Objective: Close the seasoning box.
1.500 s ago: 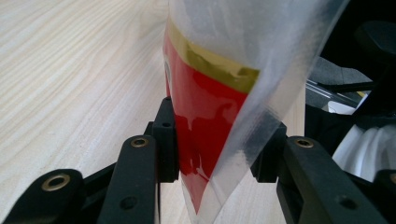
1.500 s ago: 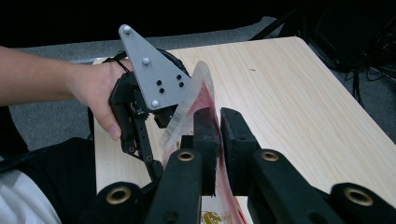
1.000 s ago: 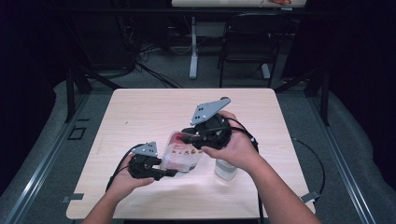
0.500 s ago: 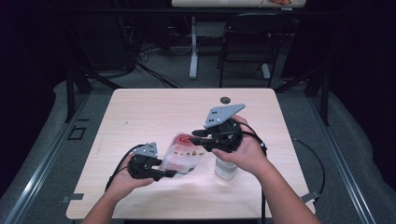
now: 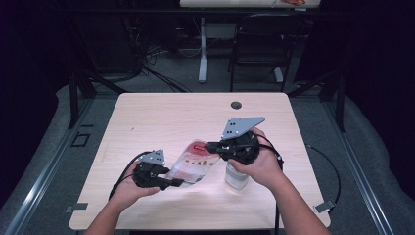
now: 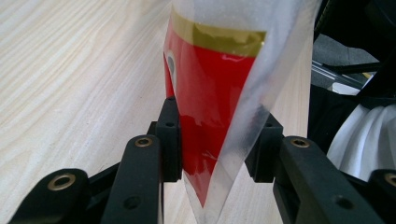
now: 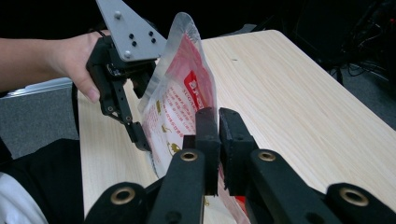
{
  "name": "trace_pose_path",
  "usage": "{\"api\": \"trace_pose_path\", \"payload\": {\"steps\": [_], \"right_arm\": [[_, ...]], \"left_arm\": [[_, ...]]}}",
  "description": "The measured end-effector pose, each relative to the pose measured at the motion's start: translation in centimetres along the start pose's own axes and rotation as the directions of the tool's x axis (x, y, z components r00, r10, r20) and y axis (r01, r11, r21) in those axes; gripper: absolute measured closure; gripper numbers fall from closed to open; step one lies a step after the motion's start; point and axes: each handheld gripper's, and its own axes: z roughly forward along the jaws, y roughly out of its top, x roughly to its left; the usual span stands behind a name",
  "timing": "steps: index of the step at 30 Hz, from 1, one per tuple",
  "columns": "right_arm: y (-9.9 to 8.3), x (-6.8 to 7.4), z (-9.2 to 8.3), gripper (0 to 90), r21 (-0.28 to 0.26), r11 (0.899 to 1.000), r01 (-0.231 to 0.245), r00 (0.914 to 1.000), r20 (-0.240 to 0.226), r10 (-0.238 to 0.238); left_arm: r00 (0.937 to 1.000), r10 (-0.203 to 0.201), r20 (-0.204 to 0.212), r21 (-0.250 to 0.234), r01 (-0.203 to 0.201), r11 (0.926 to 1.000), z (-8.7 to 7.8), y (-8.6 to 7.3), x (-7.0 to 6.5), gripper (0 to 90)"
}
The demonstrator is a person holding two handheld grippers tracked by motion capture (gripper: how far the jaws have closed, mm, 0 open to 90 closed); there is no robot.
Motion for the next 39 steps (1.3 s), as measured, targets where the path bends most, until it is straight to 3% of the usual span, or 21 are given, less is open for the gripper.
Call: {"api": "trace_pose_path", "payload": {"steps": [17,39], "right_arm": [[-1.7,-0.5,0.0,88.9,-0.029,0.998,-0.048,0.9988,0.007,0.049],[-5.3,-1.0,0.5,89.0,-0.107,0.988,-0.11,0.9938,0.001,0.111]], "left_arm": [[0.9999,-0.009,-0.01,0.021,0.009,0.9997,-0.4,0.1,-0.1,65.0],[0.9996,-0.017,-0.023,0.055,0.018,0.9983,-0.1,-0.1,-0.2,65.6]]}}
